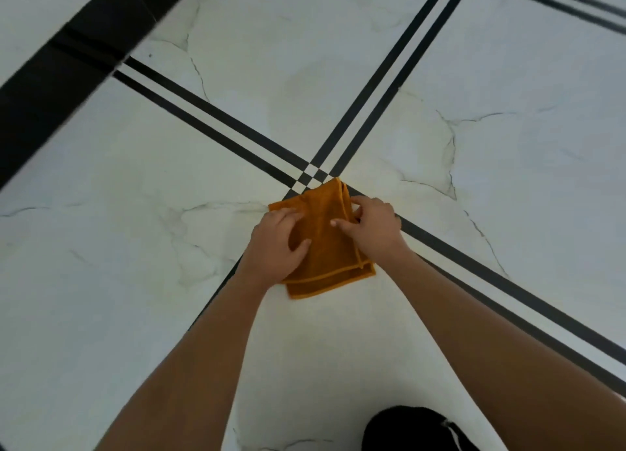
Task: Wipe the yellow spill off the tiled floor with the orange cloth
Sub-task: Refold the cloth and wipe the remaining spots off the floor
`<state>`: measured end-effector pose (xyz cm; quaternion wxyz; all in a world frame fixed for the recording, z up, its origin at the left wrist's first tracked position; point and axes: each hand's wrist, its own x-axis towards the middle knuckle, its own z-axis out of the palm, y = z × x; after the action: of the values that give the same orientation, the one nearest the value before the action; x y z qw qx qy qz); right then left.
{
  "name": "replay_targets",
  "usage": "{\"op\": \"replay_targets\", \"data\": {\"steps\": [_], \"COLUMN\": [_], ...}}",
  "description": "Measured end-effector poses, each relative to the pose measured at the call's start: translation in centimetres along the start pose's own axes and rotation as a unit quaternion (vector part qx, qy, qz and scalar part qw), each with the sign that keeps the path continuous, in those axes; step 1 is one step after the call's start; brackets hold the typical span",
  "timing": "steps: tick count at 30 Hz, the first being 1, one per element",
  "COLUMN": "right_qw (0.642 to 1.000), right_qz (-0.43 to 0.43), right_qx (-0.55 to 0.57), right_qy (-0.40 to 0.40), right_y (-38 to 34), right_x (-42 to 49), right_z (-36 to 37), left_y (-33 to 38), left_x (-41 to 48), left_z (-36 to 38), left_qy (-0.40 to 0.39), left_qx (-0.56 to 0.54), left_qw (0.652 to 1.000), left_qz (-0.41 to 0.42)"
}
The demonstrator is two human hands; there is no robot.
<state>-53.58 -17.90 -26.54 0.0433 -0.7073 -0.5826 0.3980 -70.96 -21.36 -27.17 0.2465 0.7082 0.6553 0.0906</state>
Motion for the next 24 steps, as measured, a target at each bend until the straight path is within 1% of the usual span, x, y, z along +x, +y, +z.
{"op": "replay_targets", "data": {"steps": [1,3,5,6,7,9,10,11,12,13,14,15,16,17,18,19,20,21,22,24], "right_qw": [0.999,0.997,0.997,0.998,0.999,0.993,0.988,0.986,0.985,0.980,0.968,0.958,0.954,0.961,0.976,0.988,0.993,0.992,0.991,0.987], "right_qz": [0.019,0.038,0.024,0.000,-0.026,-0.072,-0.084,-0.087,-0.092,-0.100,-0.112,-0.124,-0.129,-0.129,-0.115,-0.095,-0.073,-0.065,-0.068,-0.094], "right_qx": [0.038,0.065,0.067,0.062,0.034,-0.074,-0.112,-0.128,-0.142,-0.173,-0.220,-0.256,-0.265,-0.242,-0.187,-0.112,-0.035,-0.001,-0.019,-0.105], "right_qy": [-0.005,-0.011,-0.006,-0.011,-0.028,-0.065,-0.069,-0.058,-0.028,0.005,0.033,0.049,0.049,0.037,0.008,-0.039,-0.083,-0.110,-0.116,-0.076], "right_y": [-0.5,-1.0,-1.2,-1.3,-1.3,-1.3,-1.2,-1.1,-1.4,-1.5,-1.9,-2.2,-2.5,-3.1,-3.6,-4.2,-4.6,-4.9,-5.1,-5.1], "right_x": [0.2,-0.1,-0.6,-1.1,-1.7,-2.8,-3.1,-3.5,-4.1,-4.1,-4.6,-4.7,-4.8,-5.0,-5.1,-5.3,-5.2,-5.1,-5.0,-4.6], "right_z": [0.2,0.6,0.8,0.8,0.9,1.2,1.5,1.7,1.8,1.9,1.9,1.7,1.2,0.6,-0.3,-1.3,-2.1,-2.5,-2.4,-0.9], "left_y": [-0.5,-1.2,-1.5,-1.5,-1.4,-1.4,-1.2,-1.1,-0.9,-0.7,-0.4,-0.2,0.0,-0.1,-0.3,-0.6,-1.0,-1.3,-1.7,-2.5], "left_x": [-0.2,-0.9,-1.2,-1.2,-1.2,-1.2,-1.3,-1.4,-1.7,-1.8,-2.2,-2.4,-2.5,-2.9,-3.0,-3.1,-3.1,-2.9,-2.8,-2.9], "left_z": [-0.3,-0.5,-0.3,-0.2,-0.1,-0.2,-0.3,-0.3,-0.7,-0.7,-1.4,-1.9,-2.8,-3.7,-4.6,-5.3,-5.9,-6.3,-6.4,-5.9], "left_qy": [-0.016,-0.048,-0.056,-0.049,-0.042,-0.025,-0.027,-0.036,-0.040,-0.048,-0.052,-0.055,-0.055,-0.048,-0.042,-0.033,-0.026,-0.023,-0.021,-0.010], "left_qx": [0.002,0.009,0.017,0.018,0.018,0.032,0.050,0.067,0.070,0.050,0.003,-0.057,-0.114,-0.163,-0.213,-0.261,-0.301,-0.326,-0.331,-0.316], "left_qw": [1.000,0.999,0.998,0.999,0.999,0.999,0.998,0.996,0.996,0.997,0.999,0.997,0.991,0.984,0.973,0.959,0.945,0.933,0.929,0.931], "left_qz": [0.013,0.019,0.011,0.011,0.014,0.030,0.038,0.040,0.041,0.029,0.009,-0.015,-0.037,-0.058,-0.080,-0.105,-0.129,-0.150,-0.165,-0.184]}}
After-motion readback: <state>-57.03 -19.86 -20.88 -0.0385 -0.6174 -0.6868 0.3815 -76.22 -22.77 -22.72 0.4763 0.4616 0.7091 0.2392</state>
